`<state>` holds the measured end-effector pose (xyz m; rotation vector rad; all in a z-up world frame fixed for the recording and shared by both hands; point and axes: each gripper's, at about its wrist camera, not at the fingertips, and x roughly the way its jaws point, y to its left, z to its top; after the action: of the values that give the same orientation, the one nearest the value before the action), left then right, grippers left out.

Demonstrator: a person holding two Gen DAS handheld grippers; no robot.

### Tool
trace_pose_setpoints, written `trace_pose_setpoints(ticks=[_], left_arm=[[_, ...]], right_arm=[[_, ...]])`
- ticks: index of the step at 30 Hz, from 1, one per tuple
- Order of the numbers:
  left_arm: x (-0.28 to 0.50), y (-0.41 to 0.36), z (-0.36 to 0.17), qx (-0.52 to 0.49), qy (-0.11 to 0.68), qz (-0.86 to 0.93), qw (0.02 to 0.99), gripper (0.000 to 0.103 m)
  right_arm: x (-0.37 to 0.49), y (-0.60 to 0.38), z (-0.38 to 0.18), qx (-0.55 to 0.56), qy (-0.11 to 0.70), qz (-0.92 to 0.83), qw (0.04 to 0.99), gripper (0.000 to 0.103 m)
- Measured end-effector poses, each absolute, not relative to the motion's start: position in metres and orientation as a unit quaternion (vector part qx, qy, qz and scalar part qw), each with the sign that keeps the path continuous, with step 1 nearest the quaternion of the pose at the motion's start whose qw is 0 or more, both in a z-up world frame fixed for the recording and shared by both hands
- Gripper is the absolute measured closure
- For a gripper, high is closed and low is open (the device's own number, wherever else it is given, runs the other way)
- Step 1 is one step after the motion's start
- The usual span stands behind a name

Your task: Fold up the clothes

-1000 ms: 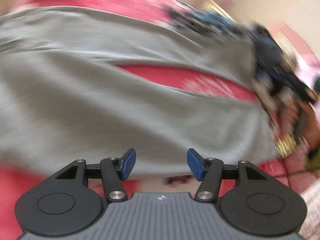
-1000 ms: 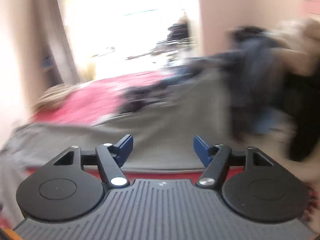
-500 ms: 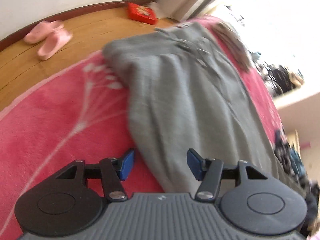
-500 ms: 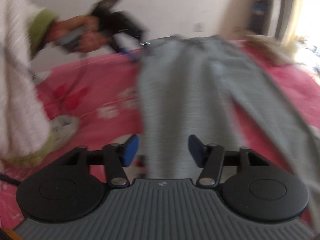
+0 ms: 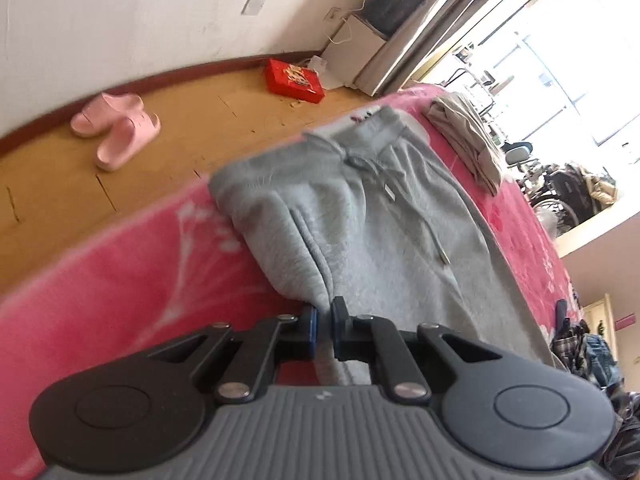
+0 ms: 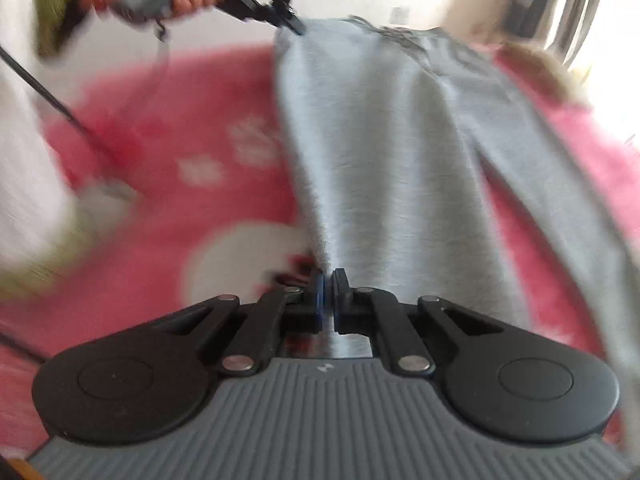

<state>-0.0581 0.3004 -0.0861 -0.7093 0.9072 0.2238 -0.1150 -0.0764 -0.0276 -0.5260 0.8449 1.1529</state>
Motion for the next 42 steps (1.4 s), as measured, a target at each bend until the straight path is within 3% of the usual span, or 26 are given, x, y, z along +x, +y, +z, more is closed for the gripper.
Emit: trace_pose_setpoints(ticks=[4, 8, 10, 13, 19, 23, 24, 30, 33, 36, 42], left_arm=[[-0.040, 0.289, -0.115, -0.243, 0.497, 0.116, 0.825, 0.093], [-0.047, 0.290, -0.125, -0.218, 0.498, 0.109, 0.833, 0.081], [-0.053, 0.295, -0.117, -0.217, 0.488, 0.108, 0.838, 0.064], [-0.059, 0.297, -0.104, -0.192, 0.462, 0.113, 0.858, 0.063], [-0.034, 0.271, -0.092, -0.110, 0.423, 0.088, 0.895, 0.059], [-0.008, 0.266, -0.119, -0.058, 0.428, 0.095, 0.897, 0.058], [-0.002, 0.271, -0.131, -0.054, 0.438, 0.101, 0.892, 0.063], [-0.002, 0.291, -0.133, -0.123, 0.432, 0.097, 0.888, 0.067], [-0.010, 0.300, -0.116, -0.160, 0.411, 0.101, 0.892, 0.064], [-0.013, 0.310, -0.107, -0.182, 0.394, 0.123, 0.893, 0.054], [-0.011, 0.310, -0.100, -0.168, 0.396, 0.154, 0.890, 0.056]], right_arm=[[-0.109, -0.073, -0.053, -0.233, 0.425, 0.534, 0.693, 0.096], [-0.101, -0.080, -0.070, -0.201, 0.457, 0.529, 0.686, 0.094], [-0.099, -0.086, -0.062, -0.182, 0.462, 0.521, 0.694, 0.084], [-0.098, -0.100, -0.051, -0.149, 0.463, 0.500, 0.716, 0.062], [-0.091, -0.132, -0.041, -0.056, 0.471, 0.434, 0.766, 0.046], [-0.089, -0.152, -0.048, 0.020, 0.498, 0.380, 0.779, 0.045], [-0.092, -0.159, -0.050, 0.031, 0.500, 0.370, 0.782, 0.045], [-0.106, -0.181, -0.069, 0.073, 0.525, 0.313, 0.788, 0.043], [-0.111, -0.186, -0.070, 0.084, 0.522, 0.312, 0.789, 0.043], [-0.114, -0.188, -0.069, 0.085, 0.513, 0.319, 0.792, 0.043], [-0.118, -0.201, -0.061, 0.072, 0.495, 0.294, 0.815, 0.043]])
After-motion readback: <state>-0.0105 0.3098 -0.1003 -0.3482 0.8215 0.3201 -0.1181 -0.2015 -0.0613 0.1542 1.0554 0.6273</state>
